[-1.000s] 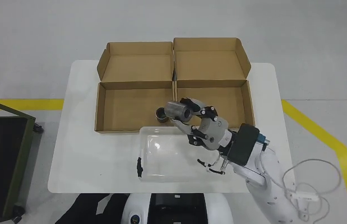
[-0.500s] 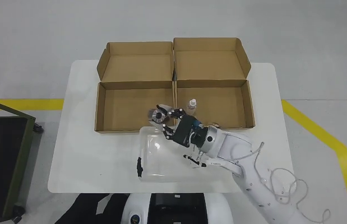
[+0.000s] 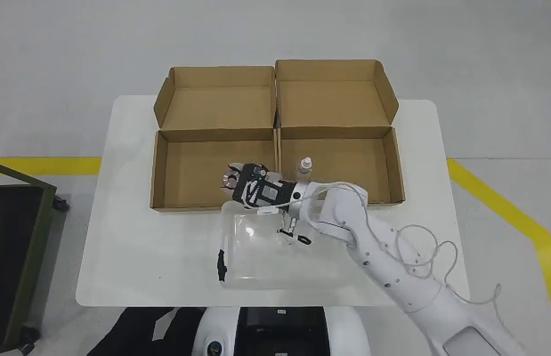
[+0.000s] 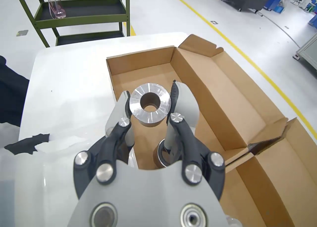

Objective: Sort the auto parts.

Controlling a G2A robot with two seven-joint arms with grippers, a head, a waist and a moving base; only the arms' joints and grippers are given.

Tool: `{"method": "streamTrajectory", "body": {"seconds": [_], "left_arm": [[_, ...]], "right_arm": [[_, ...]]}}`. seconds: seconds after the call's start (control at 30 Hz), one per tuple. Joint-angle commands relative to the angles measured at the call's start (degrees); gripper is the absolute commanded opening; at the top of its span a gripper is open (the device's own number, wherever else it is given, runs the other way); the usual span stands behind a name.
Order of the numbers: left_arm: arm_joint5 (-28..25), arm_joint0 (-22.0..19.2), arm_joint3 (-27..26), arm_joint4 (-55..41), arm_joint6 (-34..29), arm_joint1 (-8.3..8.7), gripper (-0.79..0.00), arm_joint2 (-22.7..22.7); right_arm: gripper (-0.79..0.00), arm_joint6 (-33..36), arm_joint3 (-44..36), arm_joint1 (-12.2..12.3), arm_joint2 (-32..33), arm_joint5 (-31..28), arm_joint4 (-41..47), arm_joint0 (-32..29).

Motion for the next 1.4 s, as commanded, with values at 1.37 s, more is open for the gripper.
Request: {"method": "streamTrajectory", "body": {"seconds": [1.37], "left_arm": [[0.0, 0.0, 0.0, 0.0, 0.0, 0.0, 0.0, 0.0]], "right_arm": [[-0.591, 11.9, 30.3, -12.6, -14.6, -2.0, 6.5, 19.6]]}}
